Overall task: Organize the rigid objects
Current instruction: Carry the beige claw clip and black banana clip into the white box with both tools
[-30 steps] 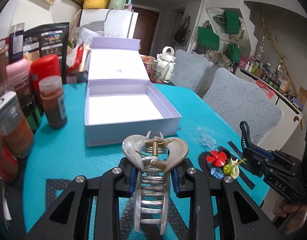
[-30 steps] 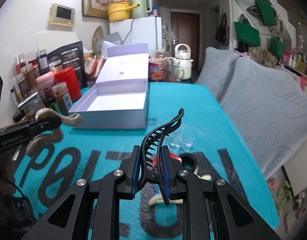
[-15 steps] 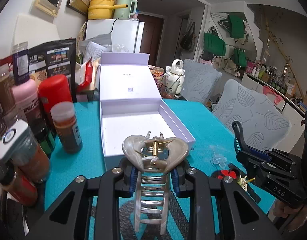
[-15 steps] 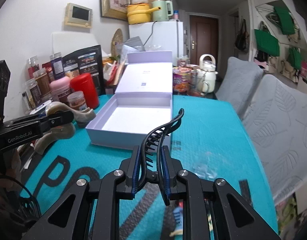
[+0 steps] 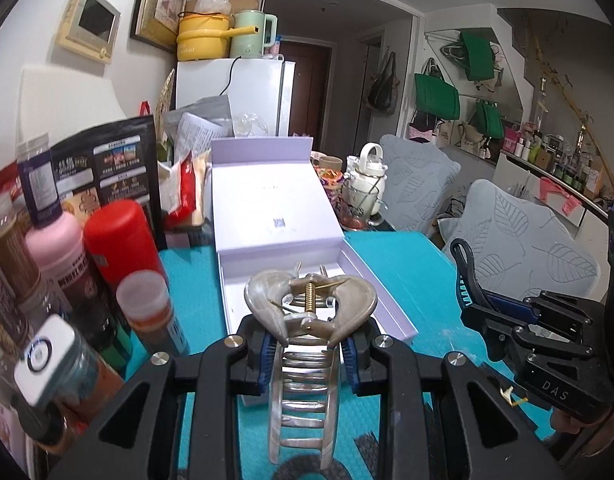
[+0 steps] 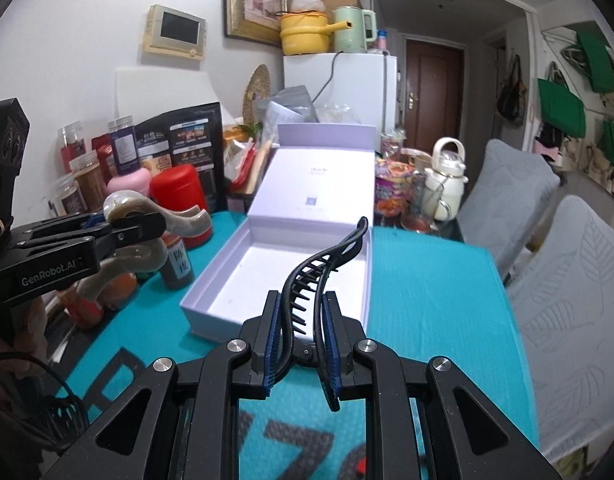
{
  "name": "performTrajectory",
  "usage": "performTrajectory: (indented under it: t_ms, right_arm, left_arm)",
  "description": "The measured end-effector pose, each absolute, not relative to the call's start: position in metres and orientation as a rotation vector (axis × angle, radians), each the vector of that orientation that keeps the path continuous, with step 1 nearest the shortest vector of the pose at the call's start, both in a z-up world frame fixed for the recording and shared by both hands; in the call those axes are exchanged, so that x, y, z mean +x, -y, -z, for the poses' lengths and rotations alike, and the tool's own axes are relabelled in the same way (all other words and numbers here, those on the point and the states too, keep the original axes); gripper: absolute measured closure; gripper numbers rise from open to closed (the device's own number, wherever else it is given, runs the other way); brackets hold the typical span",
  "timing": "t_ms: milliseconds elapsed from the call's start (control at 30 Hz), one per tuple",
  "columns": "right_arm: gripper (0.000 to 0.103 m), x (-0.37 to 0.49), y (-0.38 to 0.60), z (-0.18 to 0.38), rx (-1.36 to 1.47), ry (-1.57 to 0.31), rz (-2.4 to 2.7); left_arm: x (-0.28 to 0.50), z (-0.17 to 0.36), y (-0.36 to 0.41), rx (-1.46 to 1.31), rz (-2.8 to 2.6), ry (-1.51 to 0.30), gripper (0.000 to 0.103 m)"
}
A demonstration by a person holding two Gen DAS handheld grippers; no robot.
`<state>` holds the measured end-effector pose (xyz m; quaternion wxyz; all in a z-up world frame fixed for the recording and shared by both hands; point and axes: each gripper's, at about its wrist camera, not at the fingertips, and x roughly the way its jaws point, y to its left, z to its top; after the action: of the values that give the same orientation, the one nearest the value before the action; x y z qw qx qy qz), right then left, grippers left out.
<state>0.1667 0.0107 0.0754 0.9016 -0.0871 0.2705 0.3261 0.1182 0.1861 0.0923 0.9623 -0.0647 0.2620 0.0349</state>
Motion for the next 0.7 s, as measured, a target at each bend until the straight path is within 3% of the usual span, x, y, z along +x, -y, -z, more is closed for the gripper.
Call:
performTrajectory:
  t_ms: [700]
  right_arm:
    - [0.083,0.258,-0.067,-0.080,-0.145,-0.577,-0.683]
  left_arm:
    - [0.206,-0.096,-0.212,-0.130,-0.072,-0.505,0.076]
